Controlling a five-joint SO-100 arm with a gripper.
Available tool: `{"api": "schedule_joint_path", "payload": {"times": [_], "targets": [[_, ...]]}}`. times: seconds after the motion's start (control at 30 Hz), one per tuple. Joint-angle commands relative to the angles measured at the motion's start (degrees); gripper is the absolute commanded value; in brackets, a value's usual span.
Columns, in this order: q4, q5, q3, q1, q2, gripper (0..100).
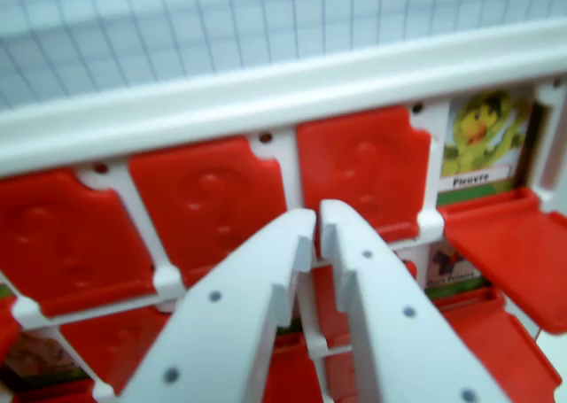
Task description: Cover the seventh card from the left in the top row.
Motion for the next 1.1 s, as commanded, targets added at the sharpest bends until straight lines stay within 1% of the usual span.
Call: {"api": "schedule_joint_path", "payload": {"times": [0.0,0.03,0.1,0.23,0.3,0.37,0.47,0.53,0.7,0.8,0.97,1.0,1.07], "targets": [[10.81,-0.44,-6.24,0.09,12.39,0],[14.24,-0.18,-7.29,-0.09,13.54,0],[20.57,0.88,-8.96,-0.26,15.56,0],[30.06,1.23,-8.17,-0.26,21.71,0],[34.37,1.85,-7.82,-0.26,25.14,0],[36.91,2.02,-5.54,-0.26,29.71,0],[38.85,1.14,0.97,-0.26,38.41,0],[40.52,0.88,5.01,-0.26,44.38,0],[44.3,-1.05,17.93,-0.53,61.26,0],[46.49,-1.49,24.79,-1.14,70.58,0],[51.24,-2.11,31.64,-2.55,83.41,0],[51.94,-2.46,32.87,-2.64,85.69,0],[52.65,-3.69,35.16,-2.37,89.56,0]]}}
